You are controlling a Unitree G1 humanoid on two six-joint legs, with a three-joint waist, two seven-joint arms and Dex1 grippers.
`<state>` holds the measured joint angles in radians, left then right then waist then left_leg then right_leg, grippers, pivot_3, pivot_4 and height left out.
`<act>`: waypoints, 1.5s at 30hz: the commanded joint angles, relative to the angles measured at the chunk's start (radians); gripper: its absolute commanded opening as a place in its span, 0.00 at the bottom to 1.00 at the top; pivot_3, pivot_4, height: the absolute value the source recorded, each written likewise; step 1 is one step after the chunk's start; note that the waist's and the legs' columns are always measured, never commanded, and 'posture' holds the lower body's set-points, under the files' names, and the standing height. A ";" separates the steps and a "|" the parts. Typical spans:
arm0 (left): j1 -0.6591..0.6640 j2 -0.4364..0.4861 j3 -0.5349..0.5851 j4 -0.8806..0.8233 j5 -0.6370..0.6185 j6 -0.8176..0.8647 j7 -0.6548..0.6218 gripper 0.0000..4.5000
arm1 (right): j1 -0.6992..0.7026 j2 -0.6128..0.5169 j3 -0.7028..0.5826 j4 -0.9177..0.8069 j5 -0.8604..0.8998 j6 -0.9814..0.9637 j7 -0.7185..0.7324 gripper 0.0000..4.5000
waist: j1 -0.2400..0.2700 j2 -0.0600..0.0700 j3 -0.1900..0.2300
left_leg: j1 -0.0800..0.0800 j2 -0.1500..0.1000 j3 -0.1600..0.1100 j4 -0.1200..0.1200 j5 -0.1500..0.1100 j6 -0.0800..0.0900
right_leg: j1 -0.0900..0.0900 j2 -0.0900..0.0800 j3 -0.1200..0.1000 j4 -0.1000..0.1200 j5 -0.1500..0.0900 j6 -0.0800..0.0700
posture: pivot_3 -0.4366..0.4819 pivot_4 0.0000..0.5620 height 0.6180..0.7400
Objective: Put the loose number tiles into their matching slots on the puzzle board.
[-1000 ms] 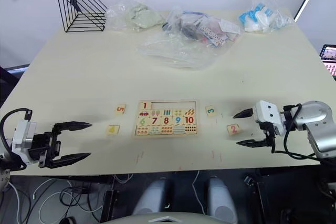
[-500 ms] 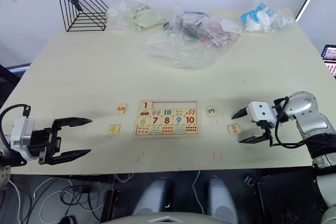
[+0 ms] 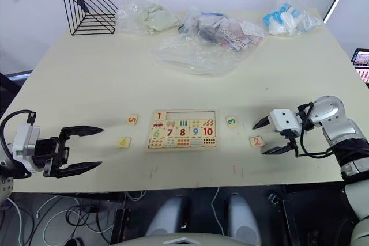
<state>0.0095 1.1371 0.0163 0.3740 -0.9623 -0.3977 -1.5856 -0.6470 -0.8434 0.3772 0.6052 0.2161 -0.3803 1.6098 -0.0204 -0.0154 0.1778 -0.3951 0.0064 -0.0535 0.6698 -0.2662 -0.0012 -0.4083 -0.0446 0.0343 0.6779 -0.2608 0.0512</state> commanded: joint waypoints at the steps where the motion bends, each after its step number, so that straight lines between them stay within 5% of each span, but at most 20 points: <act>1: 0.000 -0.001 0.046 -0.024 0.005 0.019 -0.029 1.00 | 0.013 -0.009 -0.004 -0.048 0.010 0.002 0.005 0.47 | -0.001 0.000 0.000 | 0.000 0.000 0.000 0.000 0.000 0.000 | 0.000 0.000 0.000 0.000 0.000 0.000 | 0.48 0.27 1.00; 3: -0.003 -0.005 0.052 -0.032 0.011 0.028 -0.029 1.00 | 0.014 -0.011 -0.007 -0.052 0.008 0.003 0.005 0.37 | 0.000 0.000 0.000 | 0.000 0.000 0.000 0.000 0.000 0.000 | 0.000 0.000 0.000 0.000 0.000 0.000 | 0.48 0.27 1.00; 17: -0.033 -0.032 0.066 -0.056 0.042 0.071 -0.029 1.00 | 0.053 -0.023 -0.049 -0.175 0.006 0.103 0.004 0.37 | 0.001 0.000 0.000 | 0.000 0.000 0.000 0.000 0.000 0.000 | 0.000 0.000 0.000 0.000 0.000 0.000 | 0.48 0.27 1.00; 19: -0.037 -0.036 0.066 -0.058 0.045 0.074 -0.029 1.00 | 0.058 -0.025 -0.062 -0.202 0.004 0.128 0.000 0.23 | 0.002 0.000 0.000 | 0.000 0.000 0.000 0.000 0.000 0.000 | 0.000 0.000 0.000 0.000 0.000 0.000 | 0.48 0.27 1.00; 22: -0.038 -0.041 0.066 -0.060 0.049 0.077 -0.029 1.00 | 0.065 -0.029 -0.082 -0.243 -0.003 0.165 -0.010 0.21 | 0.002 0.001 0.000 | 0.000 0.000 0.000 0.000 0.000 0.000 | 0.000 0.000 0.000 0.000 0.000 0.000 | 0.48 0.27 1.00; 35: -0.030 -0.063 0.090 -0.067 0.063 0.093 -0.029 1.00 | 0.088 -0.035 -0.169 -0.638 0.000 0.631 -0.234 0.21 | 0.002 0.001 0.001 | -0.001 0.000 0.000 0.000 0.000 0.000 | -0.001 0.000 0.000 0.000 0.000 0.000 | 0.48 0.27 1.00; 45: -0.027 -0.094 0.131 -0.073 0.084 0.118 -0.029 1.00 | -0.087 0.062 -0.055 -0.796 -0.063 1.022 -0.370 0.21 | 0.001 0.001 0.001 | -0.002 0.000 0.000 0.000 0.000 0.000 | -0.001 0.000 0.000 0.000 0.000 0.000 | 0.48 0.27 1.00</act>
<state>-0.0208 1.0507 0.0974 0.3186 -0.8849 -0.2901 -1.5859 -0.6544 -0.8140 0.3009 -0.1364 0.1560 0.5198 1.2652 -0.0196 -0.0144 0.1784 -0.3969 0.0063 -0.0539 0.6696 -0.2662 -0.0012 -0.4096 -0.0447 0.0343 0.6779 -0.2609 0.0513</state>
